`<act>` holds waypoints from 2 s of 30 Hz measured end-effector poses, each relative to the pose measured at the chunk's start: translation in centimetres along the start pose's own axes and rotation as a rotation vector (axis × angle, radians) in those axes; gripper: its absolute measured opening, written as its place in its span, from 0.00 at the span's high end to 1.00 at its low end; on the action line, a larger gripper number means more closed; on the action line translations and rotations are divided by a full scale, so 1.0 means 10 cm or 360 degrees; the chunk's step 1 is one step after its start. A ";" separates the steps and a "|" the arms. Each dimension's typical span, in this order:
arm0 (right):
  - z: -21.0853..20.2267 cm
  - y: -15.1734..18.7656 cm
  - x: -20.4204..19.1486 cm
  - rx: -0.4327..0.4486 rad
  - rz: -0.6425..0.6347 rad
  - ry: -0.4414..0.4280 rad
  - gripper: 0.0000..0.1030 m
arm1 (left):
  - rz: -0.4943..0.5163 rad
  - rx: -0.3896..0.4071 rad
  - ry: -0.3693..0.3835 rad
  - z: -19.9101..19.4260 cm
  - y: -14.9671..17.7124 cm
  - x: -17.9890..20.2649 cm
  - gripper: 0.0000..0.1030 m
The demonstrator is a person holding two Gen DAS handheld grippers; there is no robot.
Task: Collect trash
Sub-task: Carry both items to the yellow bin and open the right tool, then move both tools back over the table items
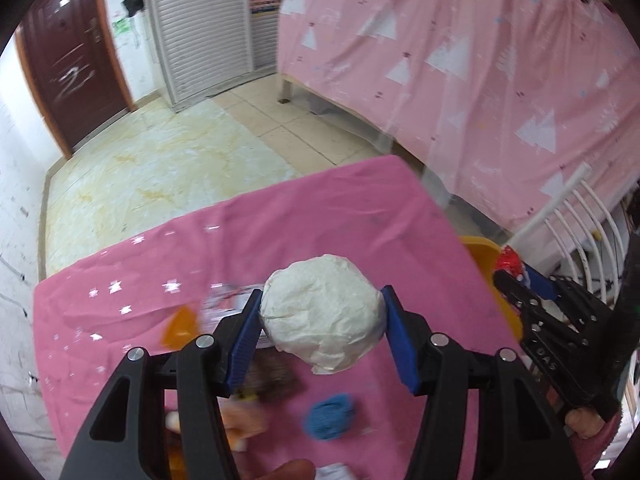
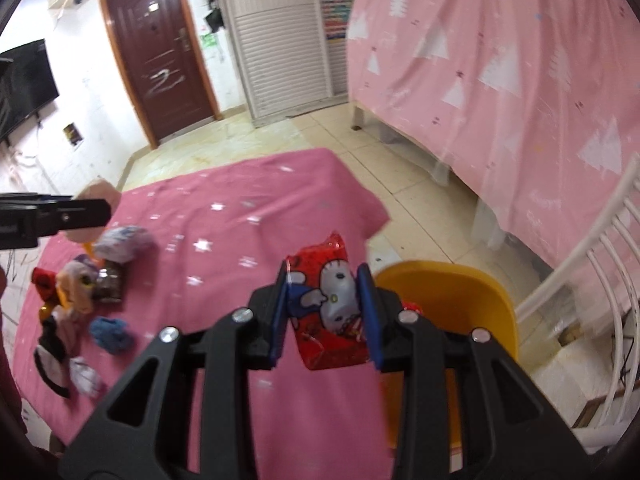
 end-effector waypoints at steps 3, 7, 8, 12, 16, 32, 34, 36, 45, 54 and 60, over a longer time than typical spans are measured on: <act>0.09 0.08 0.18 -0.0027 0.0053 0.0017 0.70 | 0.0053 -0.0031 0.0042 0.14 -0.03 0.32 0.49; 0.26 0.21 0.47 -0.0078 0.0130 0.0049 0.70 | 0.0113 -0.0074 0.0082 0.32 -0.05 0.68 0.49; 0.29 0.23 0.51 -0.0088 0.0142 0.0052 0.70 | 0.0127 -0.0087 0.0094 0.37 -0.05 0.78 0.49; 0.45 0.38 0.73 -0.0134 0.0189 0.0056 0.70 | 0.0181 -0.0135 0.0129 0.58 -0.06 1.16 0.49; 0.57 0.51 0.86 -0.0177 0.0245 0.0035 0.70 | 0.0219 -0.0191 0.0128 0.83 -0.06 1.48 0.49; 0.80 0.73 1.05 -0.0279 0.0330 -0.0035 0.52 | 0.0247 -0.0317 0.0096 1.41 -0.04 1.91 0.44; 0.80 0.74 1.07 -0.0283 0.0341 -0.0034 0.52 | 0.0235 -0.0308 0.0097 1.40 -0.05 1.90 0.43; 0.80 0.74 1.08 -0.0288 0.0353 -0.0032 0.52 | 0.0222 -0.0298 0.0098 1.37 -0.06 1.88 0.43; 0.60 0.57 0.98 -0.0199 0.0342 -0.0007 0.52 | 0.0170 -0.0201 0.0091 1.03 -0.13 1.57 0.43; 0.19 0.15 0.49 -0.0050 0.0221 -0.0040 0.52 | 0.0126 -0.0067 0.0052 0.41 -0.24 1.02 0.43; 0.02 -0.10 -0.07 0.0005 0.0088 -0.0110 0.52 | 0.0081 0.0018 -0.0027 -0.04 -0.21 0.43 0.42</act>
Point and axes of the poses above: each gripper's, at about its wrist camera, not at the fingertips, and z roughly the way its jaws point, x to its right, y to its underside, the point moved 8 cm from there along z, roughly the way its jaws point, and after that the axes turned 13 degrees about y, right-handed, at the moved point
